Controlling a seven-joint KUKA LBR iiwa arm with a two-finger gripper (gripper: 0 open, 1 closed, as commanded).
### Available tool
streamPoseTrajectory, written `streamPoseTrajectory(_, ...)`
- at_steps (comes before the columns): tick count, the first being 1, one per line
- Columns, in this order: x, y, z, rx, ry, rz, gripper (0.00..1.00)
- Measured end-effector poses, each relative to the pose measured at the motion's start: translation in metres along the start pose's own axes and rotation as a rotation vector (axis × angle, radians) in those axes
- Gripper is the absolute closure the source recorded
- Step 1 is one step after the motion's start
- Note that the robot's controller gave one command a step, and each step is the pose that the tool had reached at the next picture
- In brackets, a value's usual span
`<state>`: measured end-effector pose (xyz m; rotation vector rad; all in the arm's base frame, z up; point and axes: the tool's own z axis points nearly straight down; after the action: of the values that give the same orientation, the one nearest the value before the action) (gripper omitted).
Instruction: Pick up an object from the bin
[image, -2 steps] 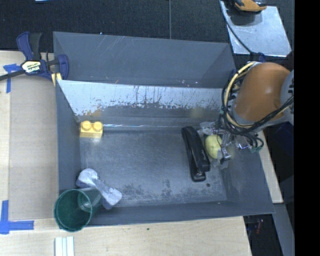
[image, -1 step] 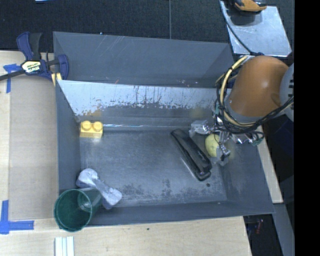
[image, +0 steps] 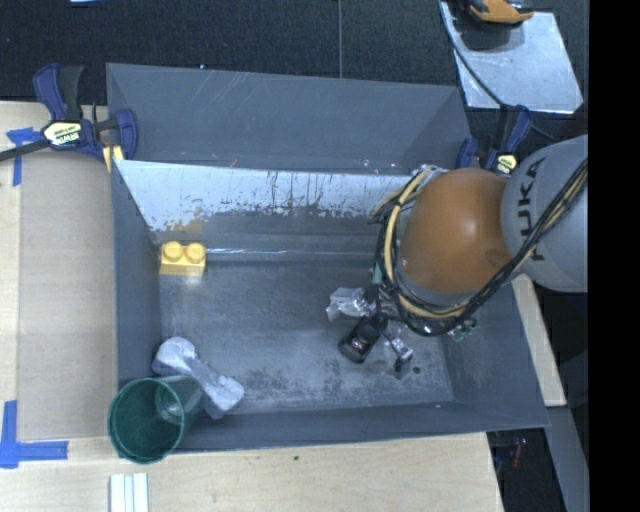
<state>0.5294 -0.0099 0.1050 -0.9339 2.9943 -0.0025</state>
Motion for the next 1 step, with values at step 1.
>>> streamPoseTrajectory(1,0.0032,-0.0008,0.0149,0.006,-0.001,-0.301,0.00)
